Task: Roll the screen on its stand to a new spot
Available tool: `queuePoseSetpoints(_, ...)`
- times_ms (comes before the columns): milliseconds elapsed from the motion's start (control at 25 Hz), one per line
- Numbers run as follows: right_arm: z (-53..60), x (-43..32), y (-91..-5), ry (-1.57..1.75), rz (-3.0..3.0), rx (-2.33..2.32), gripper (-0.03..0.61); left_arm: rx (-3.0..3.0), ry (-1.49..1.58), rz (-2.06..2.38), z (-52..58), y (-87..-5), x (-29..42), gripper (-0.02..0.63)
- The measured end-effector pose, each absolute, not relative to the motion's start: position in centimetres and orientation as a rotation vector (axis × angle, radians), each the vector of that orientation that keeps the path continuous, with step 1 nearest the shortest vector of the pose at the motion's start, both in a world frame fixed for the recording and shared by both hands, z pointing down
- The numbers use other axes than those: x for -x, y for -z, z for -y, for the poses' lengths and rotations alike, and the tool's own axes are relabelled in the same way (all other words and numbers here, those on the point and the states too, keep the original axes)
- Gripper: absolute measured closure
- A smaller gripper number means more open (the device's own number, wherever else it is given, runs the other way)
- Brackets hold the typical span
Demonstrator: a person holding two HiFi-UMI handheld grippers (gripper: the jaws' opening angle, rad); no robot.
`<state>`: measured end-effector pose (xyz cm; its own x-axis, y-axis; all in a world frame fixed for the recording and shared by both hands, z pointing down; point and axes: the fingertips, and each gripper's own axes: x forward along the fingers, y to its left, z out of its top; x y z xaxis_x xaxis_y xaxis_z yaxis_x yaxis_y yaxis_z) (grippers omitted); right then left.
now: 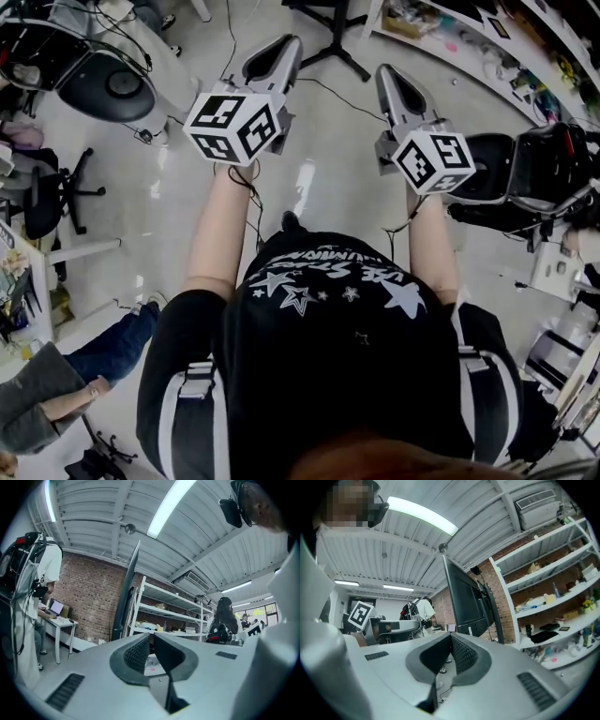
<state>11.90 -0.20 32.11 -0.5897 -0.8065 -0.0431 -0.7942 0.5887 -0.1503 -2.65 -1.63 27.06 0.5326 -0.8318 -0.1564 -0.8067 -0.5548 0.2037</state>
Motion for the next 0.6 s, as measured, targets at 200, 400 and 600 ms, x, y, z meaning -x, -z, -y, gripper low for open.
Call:
queuePoseSetpoints(200, -2.1, -14.7, -33.0, 0.179, -2.725, 1.362, 0.572, -2.630, 0.340, 1.447, -0.7, -28.2, -0.1, 0.584)
queuePoseSetpoints(400, -4.0, -17.8, -33.6, 0.196, -2.735, 1.342, 0.572, -2.614, 0.324, 1.471, -2.8, -28.8, -3.1, 0.589)
queuePoseSetpoints(600, -6.5, -19.3, -34.1, 0.196, -2.754, 1.334, 0.572, -2.597, 0.314, 1.498, -5.9, -29.3, -4.6, 0.595)
